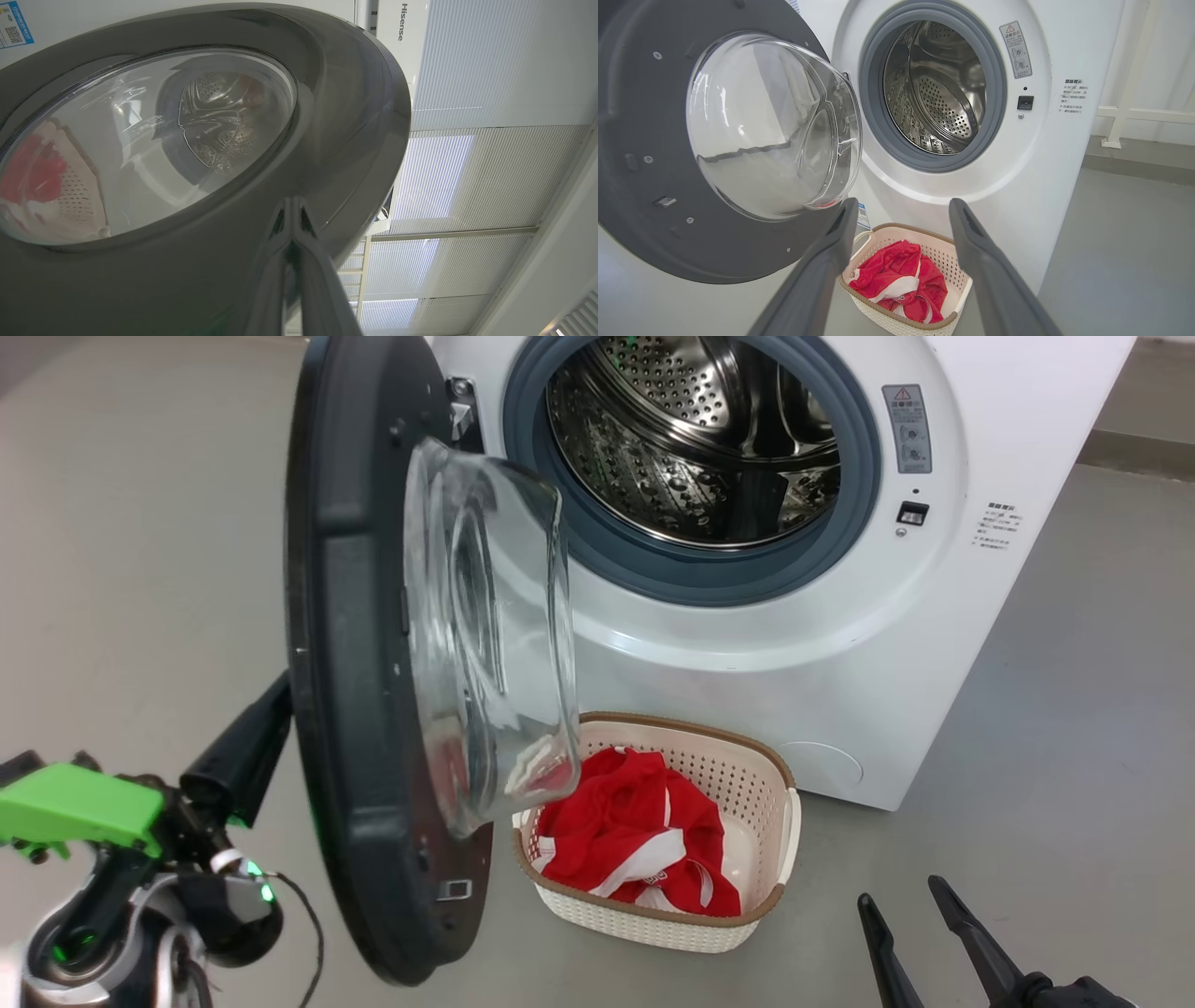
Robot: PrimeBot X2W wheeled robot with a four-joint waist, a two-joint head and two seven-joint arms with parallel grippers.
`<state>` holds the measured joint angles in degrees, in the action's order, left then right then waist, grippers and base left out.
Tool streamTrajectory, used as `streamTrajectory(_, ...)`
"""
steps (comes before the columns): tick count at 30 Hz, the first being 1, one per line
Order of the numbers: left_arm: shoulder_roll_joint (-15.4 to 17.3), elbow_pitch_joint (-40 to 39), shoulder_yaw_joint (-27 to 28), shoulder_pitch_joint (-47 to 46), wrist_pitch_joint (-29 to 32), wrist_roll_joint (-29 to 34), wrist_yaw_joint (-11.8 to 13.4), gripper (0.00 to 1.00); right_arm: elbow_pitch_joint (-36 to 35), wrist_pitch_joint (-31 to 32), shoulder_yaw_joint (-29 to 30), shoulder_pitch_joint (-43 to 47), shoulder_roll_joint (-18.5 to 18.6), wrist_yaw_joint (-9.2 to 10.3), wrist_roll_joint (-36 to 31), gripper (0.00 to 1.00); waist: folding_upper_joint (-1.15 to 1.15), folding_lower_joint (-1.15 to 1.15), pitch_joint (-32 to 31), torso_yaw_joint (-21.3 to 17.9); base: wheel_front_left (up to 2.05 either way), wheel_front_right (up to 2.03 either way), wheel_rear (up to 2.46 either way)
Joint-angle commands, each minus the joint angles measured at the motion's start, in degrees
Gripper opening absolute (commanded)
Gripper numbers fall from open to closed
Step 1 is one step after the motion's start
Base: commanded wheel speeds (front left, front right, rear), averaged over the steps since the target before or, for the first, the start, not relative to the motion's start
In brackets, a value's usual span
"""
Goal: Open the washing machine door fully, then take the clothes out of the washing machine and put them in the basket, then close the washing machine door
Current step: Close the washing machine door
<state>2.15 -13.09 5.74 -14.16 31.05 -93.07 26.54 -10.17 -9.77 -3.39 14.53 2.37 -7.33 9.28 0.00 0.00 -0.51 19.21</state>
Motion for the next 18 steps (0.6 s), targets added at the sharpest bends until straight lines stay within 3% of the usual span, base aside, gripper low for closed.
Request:
streamTrajectory(1, 0.74, -2.33, 0.11, -0.77, 0.16, -0.92, -0.17, 0.0, -1.26, -0.45, -1.56, -1.39, 0.51, -0.16, 0.24, 1.0, 0.0, 0.0, 0.09, -0.19, 0.0, 0.0, 0.0)
streamTrajectory(18, 0.73, -0.57, -9.03, -1.92, -6.01, -5.16, -4.16, 0.0, -1.41, -0.33, -1.58, -2.22, 0.51, -0.16, 0.19, 1.0, 0.0, 0.0, 1.92, -3.64, 0.0, 0.0, 0.0)
